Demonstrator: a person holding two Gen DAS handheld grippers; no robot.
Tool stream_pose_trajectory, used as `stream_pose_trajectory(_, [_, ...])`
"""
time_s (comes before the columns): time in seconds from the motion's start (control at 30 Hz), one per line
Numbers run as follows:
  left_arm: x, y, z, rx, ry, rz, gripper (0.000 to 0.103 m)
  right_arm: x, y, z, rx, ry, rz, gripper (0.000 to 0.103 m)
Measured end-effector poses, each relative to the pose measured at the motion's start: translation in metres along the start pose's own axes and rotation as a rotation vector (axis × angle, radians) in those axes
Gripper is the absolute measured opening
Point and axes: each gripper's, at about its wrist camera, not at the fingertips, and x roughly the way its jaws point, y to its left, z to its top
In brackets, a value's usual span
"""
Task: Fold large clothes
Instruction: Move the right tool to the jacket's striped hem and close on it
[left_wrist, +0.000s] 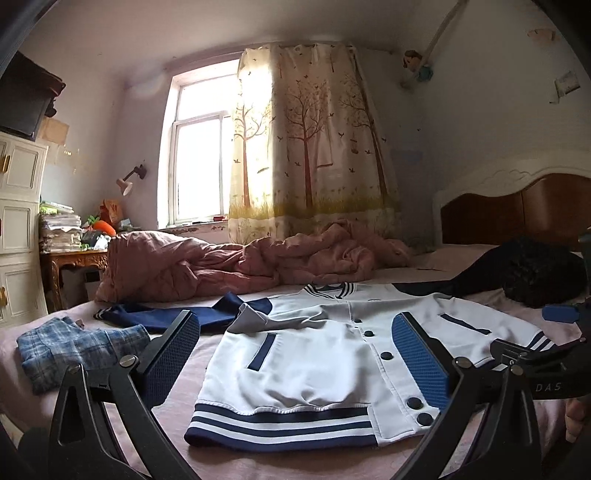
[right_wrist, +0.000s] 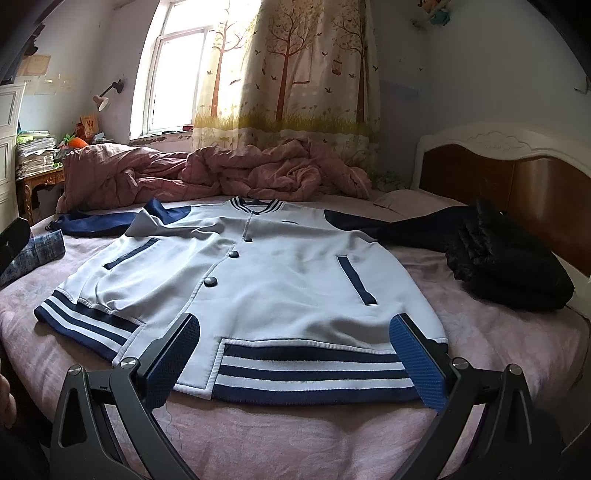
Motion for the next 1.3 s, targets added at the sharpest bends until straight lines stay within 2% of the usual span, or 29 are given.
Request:
stream_pose_trajectory(0.07, [0.001, 0.002, 0.000, -0.008, 0.020, -0.019, 0.103, -0.001, 0.001, 0.001, 0.001, -0.005, 0.001, 0.103])
stream_pose_trajectory(0.17, [0.000, 0.004, -0.001, -0.010, 0.024, -0.003, 0.103, -0.005, 0.001, 0.002, -0.001, -0.017, -0.007, 0.103])
stream_pose_trajectory(0.23, [0.003, 0.003, -0.002, 0.002, 0.042, 0.002, 0.103, -0.006, 0.000, 0.002, -0.002, -0.029, -0.045, 0.103])
stream_pose_trajectory(0.3, [0.008, 0.000, -0.003, 0.009, 0.076, 0.008, 0.103, -0.005, -0.001, 0.003, -0.007, -0.028, -0.081, 0.103])
stream_pose_trajectory(0.4, [0.019, -0.001, -0.007, 0.012, 0.143, 0.015, 0.103, -0.003, -0.005, 0.004, -0.012, -0.011, -0.060, 0.103])
stream_pose_trajectory(0.53, [0.030, -0.004, -0.013, 0.058, 0.215, -0.013, 0.103, 0.005, -0.002, 0.001, -0.094, 0.042, -0.003, 0.103])
stream_pose_trajectory(0.63, [0.035, -0.004, -0.022, 0.066, 0.273, 0.038, 0.103, 0.016, 0.011, -0.007, -0.192, 0.127, 0.076, 0.103])
stream_pose_trajectory(0.67, [0.036, -0.002, -0.026, 0.052, 0.293, 0.028, 0.102, 0.018, 0.015, -0.010, -0.211, 0.147, 0.094, 0.103])
stream_pose_trajectory(0.8, [0.037, -0.001, -0.039, 0.070, 0.354, 0.014, 0.098, 0.030, 0.021, -0.020, -0.205, 0.249, 0.217, 0.101])
stream_pose_trajectory(0.83, [0.037, -0.003, -0.042, 0.086, 0.368, 0.006, 0.097, 0.034, 0.022, -0.024, -0.201, 0.272, 0.217, 0.101])
stream_pose_trajectory(1.0, [0.047, -0.019, -0.061, 0.158, 0.491, -0.058, 0.095, 0.040, 0.032, -0.038, -0.321, 0.314, 0.131, 0.101])
stream_pose_trajectory(1.17, [0.063, -0.035, -0.083, 0.259, 0.635, -0.093, 0.091, 0.047, 0.016, -0.041, -0.303, 0.346, 0.053, 0.101])
stream_pose_trajectory(1.23, [0.066, -0.035, -0.085, 0.251, 0.656, -0.094, 0.091, 0.054, 0.007, -0.039, -0.279, 0.361, 0.013, 0.101])
stream_pose_trajectory(1.3, [0.073, -0.031, -0.083, 0.244, 0.667, -0.039, 0.091, 0.062, -0.011, -0.036, -0.212, 0.395, -0.010, 0.101])
